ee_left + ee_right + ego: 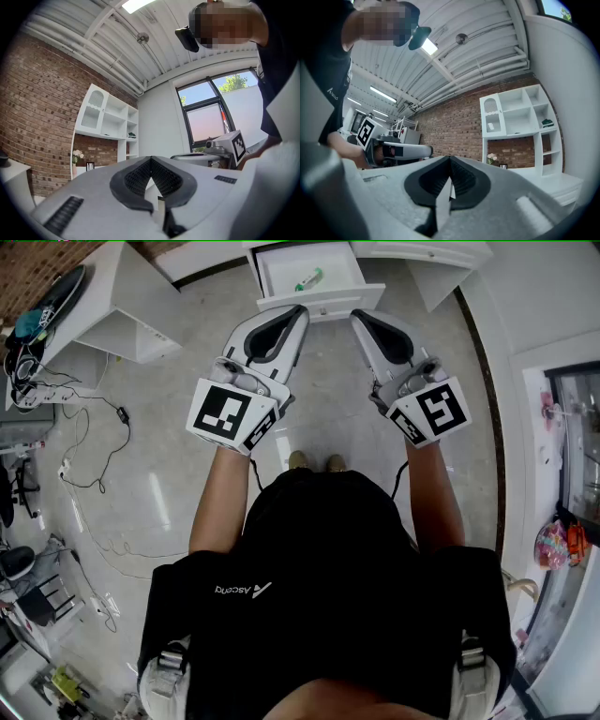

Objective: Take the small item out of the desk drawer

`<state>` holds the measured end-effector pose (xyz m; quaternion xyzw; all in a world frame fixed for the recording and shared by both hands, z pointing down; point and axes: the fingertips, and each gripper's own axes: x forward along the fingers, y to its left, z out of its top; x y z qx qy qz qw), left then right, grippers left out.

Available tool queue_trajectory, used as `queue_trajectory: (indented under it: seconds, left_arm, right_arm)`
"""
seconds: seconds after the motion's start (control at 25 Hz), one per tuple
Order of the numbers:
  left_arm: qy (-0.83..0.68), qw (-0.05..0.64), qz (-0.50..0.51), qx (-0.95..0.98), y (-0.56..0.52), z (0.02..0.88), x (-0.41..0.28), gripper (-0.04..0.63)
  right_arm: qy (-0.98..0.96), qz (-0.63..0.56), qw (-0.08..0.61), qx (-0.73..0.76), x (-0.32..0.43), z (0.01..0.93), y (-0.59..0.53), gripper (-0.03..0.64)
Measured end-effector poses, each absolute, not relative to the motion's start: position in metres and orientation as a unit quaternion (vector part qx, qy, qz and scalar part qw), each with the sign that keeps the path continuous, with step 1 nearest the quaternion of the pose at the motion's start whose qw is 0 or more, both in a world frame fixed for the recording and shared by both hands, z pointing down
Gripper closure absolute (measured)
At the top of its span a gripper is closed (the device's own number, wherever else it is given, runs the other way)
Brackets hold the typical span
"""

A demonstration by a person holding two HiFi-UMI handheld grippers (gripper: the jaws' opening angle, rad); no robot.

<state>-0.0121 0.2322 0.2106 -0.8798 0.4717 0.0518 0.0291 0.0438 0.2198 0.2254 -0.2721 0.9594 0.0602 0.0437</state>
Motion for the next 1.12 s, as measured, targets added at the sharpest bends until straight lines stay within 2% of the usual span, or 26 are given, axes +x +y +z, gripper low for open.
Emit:
queue_trajectory:
  seconds: [1.12]
  left_arm:
    - [0.458, 0.040, 0.068, -0.885, 0.202, 0.213, -0.107, 0.597]
  right_arm:
    - [0.942, 0.081, 0.030, -0.324, -0.011, 0.225, 0.190, 0.615]
